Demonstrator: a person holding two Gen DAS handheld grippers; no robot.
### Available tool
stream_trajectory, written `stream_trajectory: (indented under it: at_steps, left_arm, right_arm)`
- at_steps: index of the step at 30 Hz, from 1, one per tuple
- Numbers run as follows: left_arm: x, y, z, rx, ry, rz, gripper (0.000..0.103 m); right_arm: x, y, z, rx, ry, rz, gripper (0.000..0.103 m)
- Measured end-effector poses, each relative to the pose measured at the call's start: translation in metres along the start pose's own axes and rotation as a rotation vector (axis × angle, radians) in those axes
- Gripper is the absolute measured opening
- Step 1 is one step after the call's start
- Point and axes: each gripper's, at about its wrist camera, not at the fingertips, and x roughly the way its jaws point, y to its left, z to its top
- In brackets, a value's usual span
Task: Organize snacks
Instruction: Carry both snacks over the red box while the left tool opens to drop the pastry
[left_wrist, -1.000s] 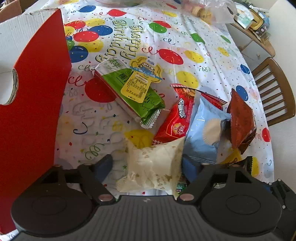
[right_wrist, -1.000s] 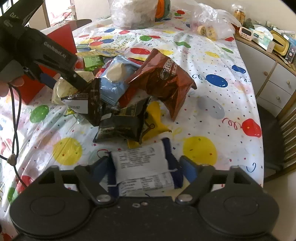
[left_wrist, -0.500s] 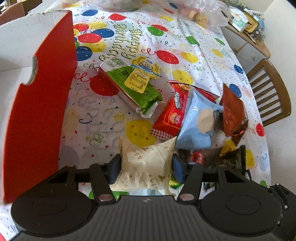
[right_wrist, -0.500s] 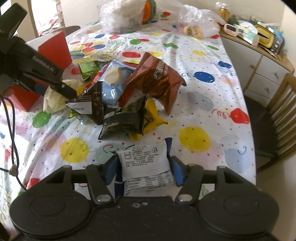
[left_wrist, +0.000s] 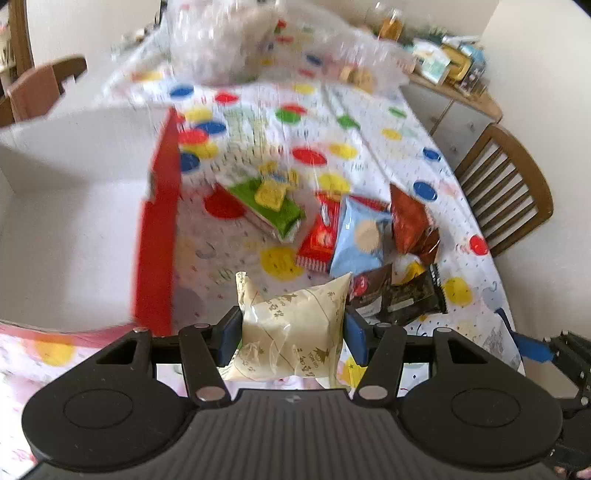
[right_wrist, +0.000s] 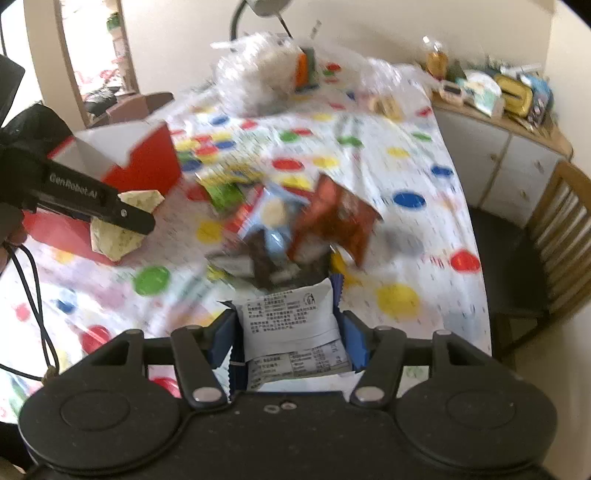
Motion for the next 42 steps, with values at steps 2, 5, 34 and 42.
stream_trajectory:
  at_steps: [2,5,34,42]
  left_arm:
    - [-0.016,0.004,0.002,0.023,-0.032,0.01,0.057]
    - [-0.036,0.014,0.005,0.04,-0.068,0.032,0.057]
    - [-0.068,0.226,0.034,-0.047,-0.123,0.258,0.057]
    - [-0.038,0.256,0.042,-0.025,-0.052,0.26,0.057]
  right_arm:
    - [-0.007,0.012,0.011,-0.02,-0.023,0.008,0.06]
    - [-0.013,0.031,0.029,-0.047,-0.056,0.028,0.06]
    - [0.087,0.236,0.132,-0.213,-0.027,0.171,0.06]
    - [0.132,0.266,0.142,-0.242,0.053,0.174,0.06]
